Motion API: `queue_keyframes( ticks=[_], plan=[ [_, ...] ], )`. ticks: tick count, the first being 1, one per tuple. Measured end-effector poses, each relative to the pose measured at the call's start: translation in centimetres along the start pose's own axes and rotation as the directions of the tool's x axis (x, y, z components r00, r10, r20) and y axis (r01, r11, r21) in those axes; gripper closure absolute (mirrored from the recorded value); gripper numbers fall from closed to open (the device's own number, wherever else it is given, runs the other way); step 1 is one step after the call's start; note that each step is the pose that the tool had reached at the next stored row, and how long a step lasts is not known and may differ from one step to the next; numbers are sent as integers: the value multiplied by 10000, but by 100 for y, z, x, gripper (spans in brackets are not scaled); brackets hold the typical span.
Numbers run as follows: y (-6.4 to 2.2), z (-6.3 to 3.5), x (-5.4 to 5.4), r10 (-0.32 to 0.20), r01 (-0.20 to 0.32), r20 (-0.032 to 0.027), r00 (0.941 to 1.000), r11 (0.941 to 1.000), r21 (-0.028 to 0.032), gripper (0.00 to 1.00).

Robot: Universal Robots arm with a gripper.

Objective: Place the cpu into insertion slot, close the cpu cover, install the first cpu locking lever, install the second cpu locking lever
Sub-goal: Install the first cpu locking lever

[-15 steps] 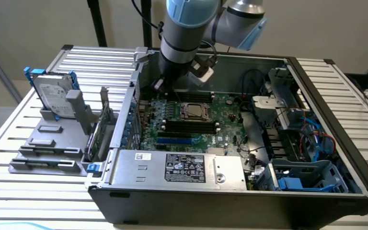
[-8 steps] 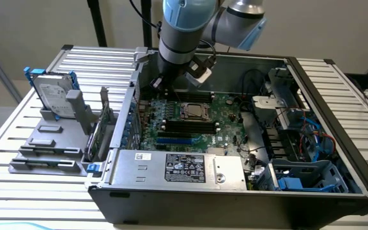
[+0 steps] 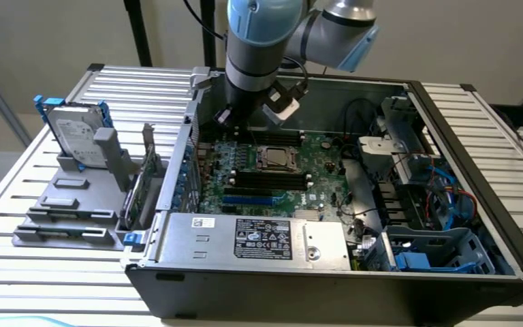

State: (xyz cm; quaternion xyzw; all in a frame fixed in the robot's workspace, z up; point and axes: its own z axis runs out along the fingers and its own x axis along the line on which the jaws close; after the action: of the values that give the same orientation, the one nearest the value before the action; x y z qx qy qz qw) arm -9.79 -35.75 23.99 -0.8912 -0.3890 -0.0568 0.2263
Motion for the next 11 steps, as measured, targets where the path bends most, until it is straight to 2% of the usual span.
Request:
queue_keyframes(
  ticks=[6, 11],
  plan=[
    [31, -3, 31, 215, -216, -108, 9997, 9998, -54, 89],
    [84, -10, 84, 286, -287, -147, 9995, 9996, -81, 89]
  ],
)
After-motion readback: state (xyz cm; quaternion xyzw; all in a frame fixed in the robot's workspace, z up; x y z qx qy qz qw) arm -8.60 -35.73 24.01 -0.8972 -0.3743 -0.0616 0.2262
